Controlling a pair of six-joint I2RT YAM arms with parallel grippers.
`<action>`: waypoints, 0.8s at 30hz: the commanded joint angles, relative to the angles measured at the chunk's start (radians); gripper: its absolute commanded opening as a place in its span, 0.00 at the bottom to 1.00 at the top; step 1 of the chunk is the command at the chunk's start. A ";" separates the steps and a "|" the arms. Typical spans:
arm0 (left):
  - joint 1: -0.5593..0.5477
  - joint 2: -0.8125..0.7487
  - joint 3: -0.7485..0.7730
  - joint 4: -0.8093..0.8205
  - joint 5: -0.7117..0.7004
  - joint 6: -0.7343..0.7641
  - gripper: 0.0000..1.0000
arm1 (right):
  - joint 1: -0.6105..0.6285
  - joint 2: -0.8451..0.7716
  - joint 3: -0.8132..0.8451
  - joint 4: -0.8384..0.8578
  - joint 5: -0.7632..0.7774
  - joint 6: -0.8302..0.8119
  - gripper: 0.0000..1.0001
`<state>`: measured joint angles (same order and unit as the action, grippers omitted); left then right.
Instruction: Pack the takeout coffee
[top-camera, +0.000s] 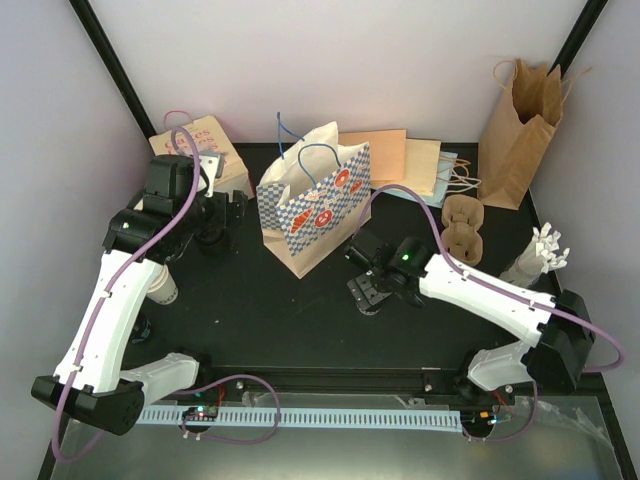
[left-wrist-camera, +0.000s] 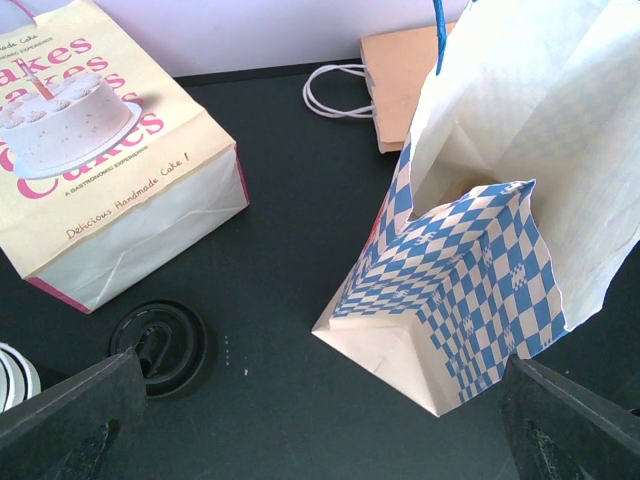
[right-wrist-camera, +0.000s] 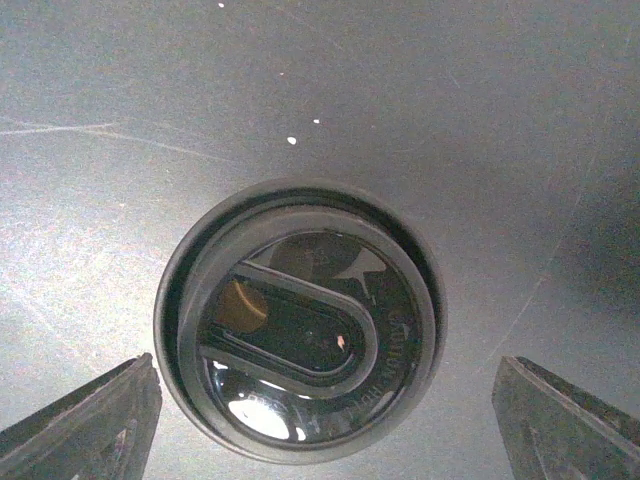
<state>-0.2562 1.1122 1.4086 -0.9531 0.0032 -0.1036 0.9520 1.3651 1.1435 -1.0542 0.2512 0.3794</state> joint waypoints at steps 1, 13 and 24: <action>0.006 -0.007 0.000 -0.008 0.020 0.020 0.99 | -0.003 0.031 0.028 -0.009 -0.004 -0.002 0.92; 0.006 -0.002 -0.002 -0.006 0.024 0.024 0.99 | -0.004 0.066 0.023 0.016 -0.027 0.043 0.87; 0.006 -0.012 -0.019 -0.003 0.024 0.025 0.99 | -0.006 0.113 0.060 -0.017 -0.073 0.072 0.81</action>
<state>-0.2562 1.1122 1.3968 -0.9539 0.0090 -0.1024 0.9512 1.4605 1.1736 -1.0554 0.2001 0.4290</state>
